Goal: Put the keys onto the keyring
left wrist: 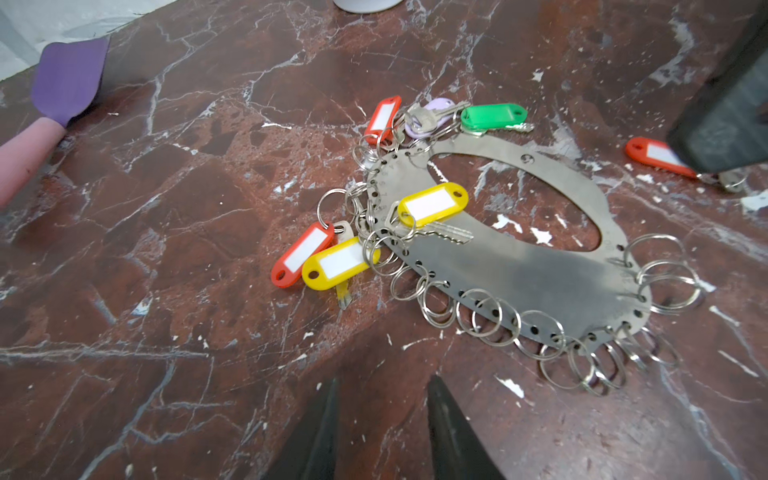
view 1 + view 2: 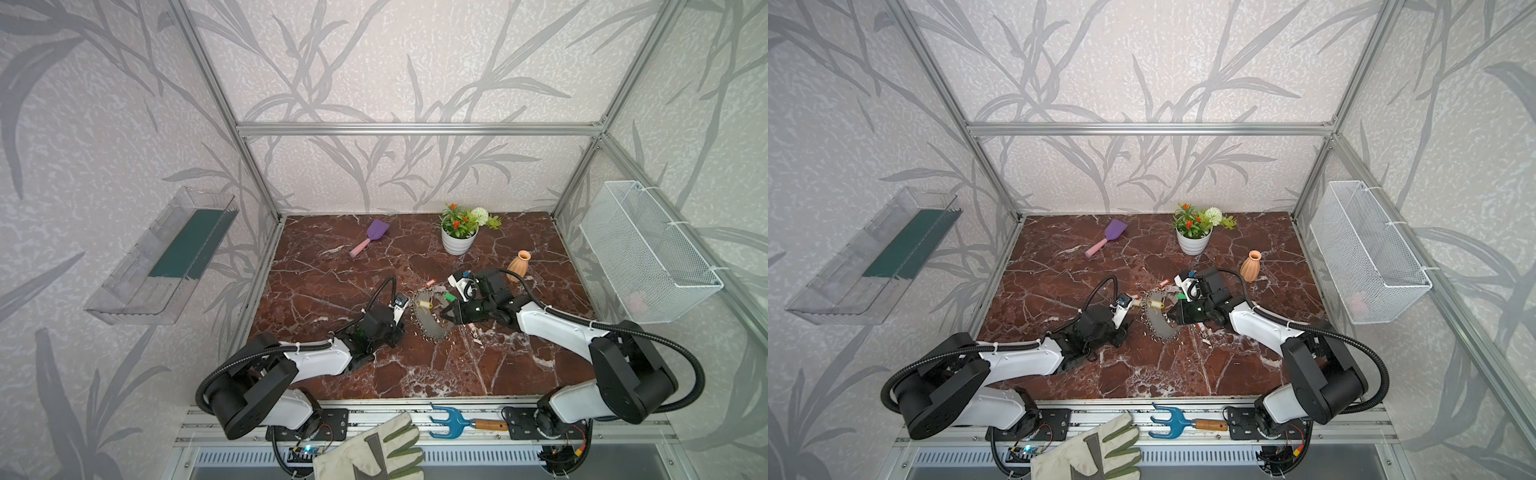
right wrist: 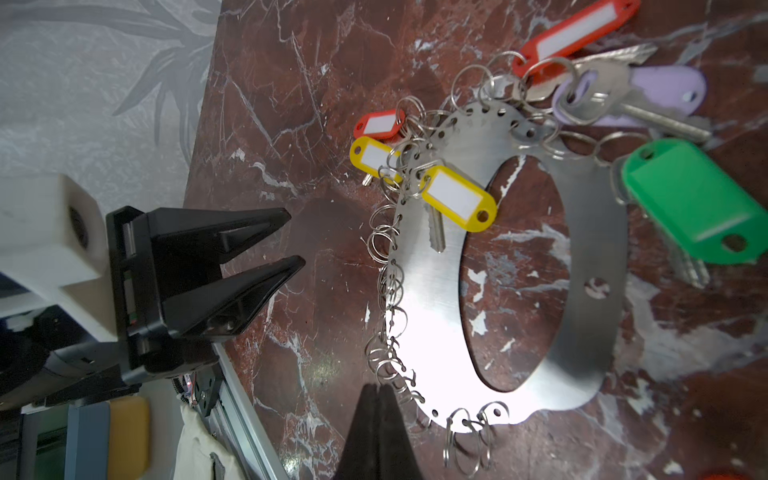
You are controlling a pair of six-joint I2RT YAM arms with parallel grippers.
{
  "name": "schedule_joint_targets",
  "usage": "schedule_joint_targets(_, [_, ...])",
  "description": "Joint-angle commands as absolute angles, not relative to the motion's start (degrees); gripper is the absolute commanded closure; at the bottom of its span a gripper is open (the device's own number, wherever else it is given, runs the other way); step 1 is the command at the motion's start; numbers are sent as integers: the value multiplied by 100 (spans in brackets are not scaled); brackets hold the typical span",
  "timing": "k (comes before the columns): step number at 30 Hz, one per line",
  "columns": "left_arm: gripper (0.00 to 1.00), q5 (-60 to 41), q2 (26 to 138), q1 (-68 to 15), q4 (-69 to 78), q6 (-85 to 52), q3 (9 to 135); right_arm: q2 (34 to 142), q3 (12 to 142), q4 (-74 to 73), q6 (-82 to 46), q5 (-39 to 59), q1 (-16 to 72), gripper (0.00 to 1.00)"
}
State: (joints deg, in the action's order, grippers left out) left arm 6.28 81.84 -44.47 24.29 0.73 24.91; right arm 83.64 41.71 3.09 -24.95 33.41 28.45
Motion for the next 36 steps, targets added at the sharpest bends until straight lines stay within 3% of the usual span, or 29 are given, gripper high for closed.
schedule_joint_targets(1, [69, 934, 8529, -4445, 2391, 312, 2808, 8324, 4157, 534, -2408, 3276, 2856, 99])
schedule_joint_targets(11, [71, 278, 9331, -4063, 2709, 57, 3076, 9074, 4184, -45, -2553, 3445, 2985, 98])
schedule_joint_targets(18, [63, -62, 9518, -4022, 2450, 418, 3221, 9503, 4276, -158, -2496, 3541, 2997, 98])
schedule_joint_targets(27, [62, 198, 9842, -4253, 2232, 786, 3446, 9648, 4290, -270, -2494, 3639, 2987, 99])
schedule_joint_targets(36, [67, 236, 9887, -4347, 2405, 787, 3462, 9704, 4200, -446, -2539, 3698, 2981, 99])
